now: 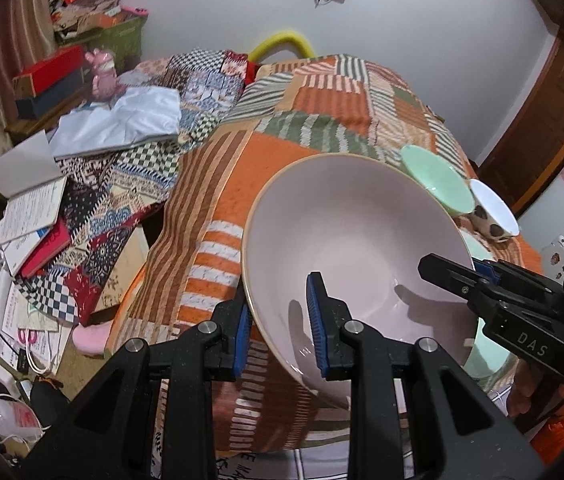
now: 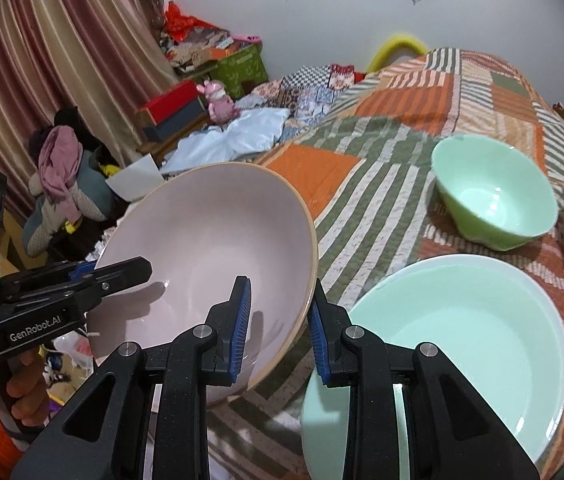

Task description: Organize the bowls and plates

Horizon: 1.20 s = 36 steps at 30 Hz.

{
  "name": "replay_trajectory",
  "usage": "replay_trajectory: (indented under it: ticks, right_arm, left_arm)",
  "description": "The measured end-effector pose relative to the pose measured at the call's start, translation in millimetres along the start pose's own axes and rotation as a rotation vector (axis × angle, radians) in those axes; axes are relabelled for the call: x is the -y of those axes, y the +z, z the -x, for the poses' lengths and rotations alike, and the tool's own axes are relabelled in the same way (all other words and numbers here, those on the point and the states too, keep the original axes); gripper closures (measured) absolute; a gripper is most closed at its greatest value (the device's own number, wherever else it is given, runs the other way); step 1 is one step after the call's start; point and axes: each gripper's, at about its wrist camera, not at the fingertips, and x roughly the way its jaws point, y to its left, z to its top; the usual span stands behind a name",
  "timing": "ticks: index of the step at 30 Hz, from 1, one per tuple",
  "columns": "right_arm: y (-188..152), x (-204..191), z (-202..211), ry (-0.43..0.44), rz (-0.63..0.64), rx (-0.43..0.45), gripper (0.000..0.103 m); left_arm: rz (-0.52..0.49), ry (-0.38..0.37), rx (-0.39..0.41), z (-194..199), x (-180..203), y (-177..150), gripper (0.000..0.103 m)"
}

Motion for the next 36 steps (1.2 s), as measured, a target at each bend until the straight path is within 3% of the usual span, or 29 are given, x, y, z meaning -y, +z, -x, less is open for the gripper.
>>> replay_trajectory:
  ticks: [9, 20, 36]
  right_arm:
    - [-8.3, 2.7, -31.9, -0.006, -0.012, -0.094, 0.078]
    - [-6.7, 4.7, -25.0, -0.007, -0.003, -0.080, 0.077]
    - [6.3, 36.4, 36.0, -0.059, -0.041, 0.063, 0.077]
  left_arm:
    - [0.051, -0.001, -0.085, -31.2, -21.8, -6.6, 0.077]
    - [0.051, 0.005, -0.108, -41.8, -23.6, -8.0, 0.077]
    - [-0.026, 0.086, 0.024, 8.9, -1.1, 13.6, 0.077]
